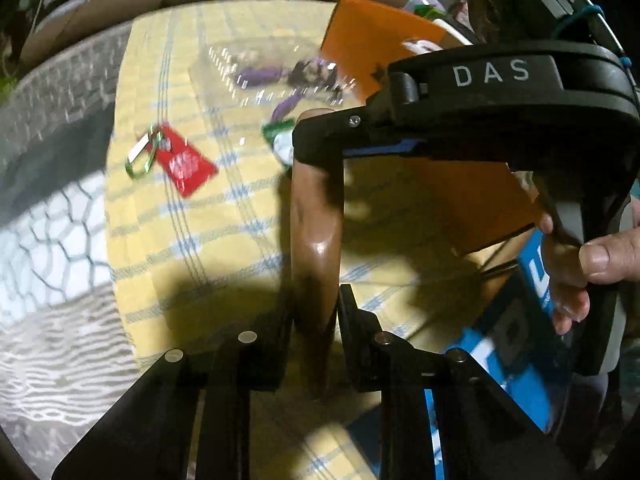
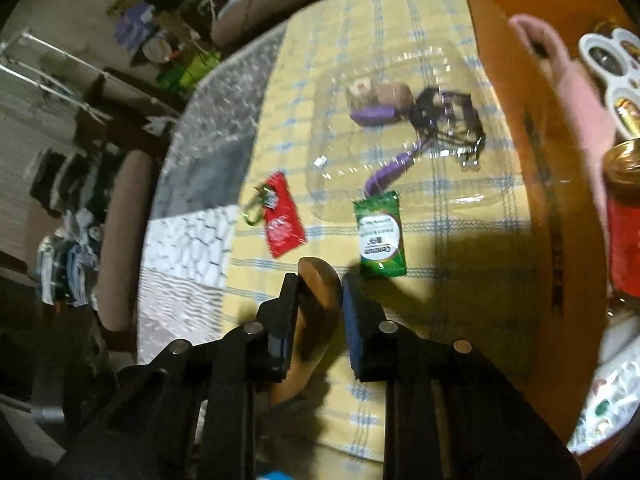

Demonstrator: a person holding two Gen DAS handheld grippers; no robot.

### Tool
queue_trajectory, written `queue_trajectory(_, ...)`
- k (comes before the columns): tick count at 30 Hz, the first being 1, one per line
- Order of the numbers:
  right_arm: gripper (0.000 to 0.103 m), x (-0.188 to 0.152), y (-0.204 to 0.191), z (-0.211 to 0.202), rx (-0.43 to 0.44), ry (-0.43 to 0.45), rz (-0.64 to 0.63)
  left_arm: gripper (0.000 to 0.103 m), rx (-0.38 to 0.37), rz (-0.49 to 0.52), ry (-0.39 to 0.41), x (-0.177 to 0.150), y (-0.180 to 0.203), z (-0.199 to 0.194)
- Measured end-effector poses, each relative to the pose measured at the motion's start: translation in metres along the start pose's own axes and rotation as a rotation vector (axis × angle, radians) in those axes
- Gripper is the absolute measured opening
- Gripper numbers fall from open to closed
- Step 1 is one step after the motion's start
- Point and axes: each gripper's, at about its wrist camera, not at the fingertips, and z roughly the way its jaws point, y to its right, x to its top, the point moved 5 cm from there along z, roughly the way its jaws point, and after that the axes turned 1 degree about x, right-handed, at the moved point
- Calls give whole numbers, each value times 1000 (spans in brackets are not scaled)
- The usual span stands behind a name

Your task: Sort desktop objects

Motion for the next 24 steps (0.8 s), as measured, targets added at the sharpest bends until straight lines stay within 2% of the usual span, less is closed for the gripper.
queue_trajectory(3, 20, 3, -1, -30, 38, 47, 19, 22, -8, 23, 26, 12, 17, -22)
queue_trajectory(8, 17, 4, 8, -122, 112, 165, 34, 22, 4, 139, 77, 50, 68, -70)
queue_trajectory(10, 5, -2, 22, -164, 116, 213, 39, 21, 6, 190, 92, 68, 100, -80)
queue_trajectory(11, 5, -7, 34, -188, 102, 243, 41, 21, 2, 214, 94, 75, 115, -83)
queue_trajectory(15, 5, -24, 86, -236, 64, 278, 101, 21, -28, 336, 55, 102, 194, -62)
queue_trajectory(18, 5, -36, 128, -255, 23, 291, 160, 12, 58, 396, -4, 111, 232, -23)
queue_trajectory(21, 5, -49, 157, -265, 4, 280, 170, 15, 41, 364, -12, 118, 239, -14)
queue_trajectory(24, 5, -55, 171, -270, -23, 284, 159, 18, 95, 323, 8, 122, 225, -24)
